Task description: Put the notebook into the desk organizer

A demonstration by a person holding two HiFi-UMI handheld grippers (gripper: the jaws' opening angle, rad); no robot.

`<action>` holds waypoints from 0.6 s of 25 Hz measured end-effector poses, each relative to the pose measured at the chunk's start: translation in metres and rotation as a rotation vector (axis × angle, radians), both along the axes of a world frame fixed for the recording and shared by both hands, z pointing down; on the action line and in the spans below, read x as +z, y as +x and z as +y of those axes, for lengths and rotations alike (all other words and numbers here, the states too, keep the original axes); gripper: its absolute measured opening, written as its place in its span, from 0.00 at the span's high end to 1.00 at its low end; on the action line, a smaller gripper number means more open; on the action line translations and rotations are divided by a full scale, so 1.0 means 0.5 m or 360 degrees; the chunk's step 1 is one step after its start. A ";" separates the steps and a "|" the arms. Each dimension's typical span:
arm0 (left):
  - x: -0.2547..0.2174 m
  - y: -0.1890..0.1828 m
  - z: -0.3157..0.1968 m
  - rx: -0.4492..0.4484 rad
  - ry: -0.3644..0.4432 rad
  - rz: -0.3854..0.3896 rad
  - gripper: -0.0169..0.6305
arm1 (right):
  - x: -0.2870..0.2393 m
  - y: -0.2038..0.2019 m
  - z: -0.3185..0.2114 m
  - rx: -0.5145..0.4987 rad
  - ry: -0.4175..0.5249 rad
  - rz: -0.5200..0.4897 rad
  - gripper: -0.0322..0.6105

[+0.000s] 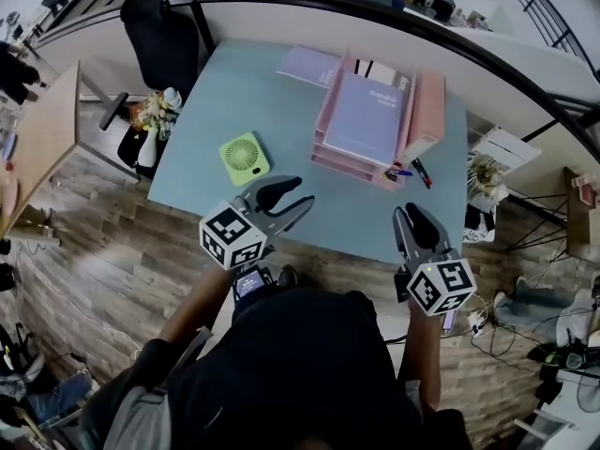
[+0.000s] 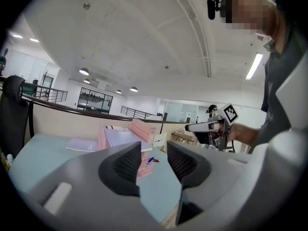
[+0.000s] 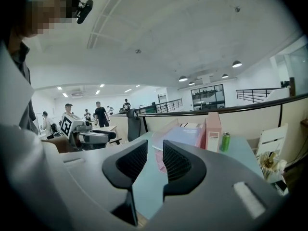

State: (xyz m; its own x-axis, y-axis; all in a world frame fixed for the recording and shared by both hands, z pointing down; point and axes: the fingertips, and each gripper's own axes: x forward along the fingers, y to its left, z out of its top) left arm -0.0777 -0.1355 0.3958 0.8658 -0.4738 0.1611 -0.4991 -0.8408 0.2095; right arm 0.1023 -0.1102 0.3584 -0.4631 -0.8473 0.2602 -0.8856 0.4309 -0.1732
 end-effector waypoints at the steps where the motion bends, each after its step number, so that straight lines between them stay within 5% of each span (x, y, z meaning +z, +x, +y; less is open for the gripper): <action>1: 0.003 -0.003 -0.008 0.0006 -0.0009 0.0008 0.70 | 0.002 -0.003 -0.007 0.0011 -0.0005 -0.0001 0.82; 15: 0.074 0.006 -0.134 -0.0117 -0.0181 0.0016 0.70 | 0.081 0.009 -0.111 0.0026 -0.0161 -0.0106 0.82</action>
State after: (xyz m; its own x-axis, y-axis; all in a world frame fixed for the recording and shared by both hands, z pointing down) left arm -0.0747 -0.2024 0.4328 0.8314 -0.5151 0.2087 -0.5557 -0.7727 0.3069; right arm 0.1070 -0.1656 0.3987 -0.4688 -0.8257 0.3137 -0.8773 0.3941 -0.2738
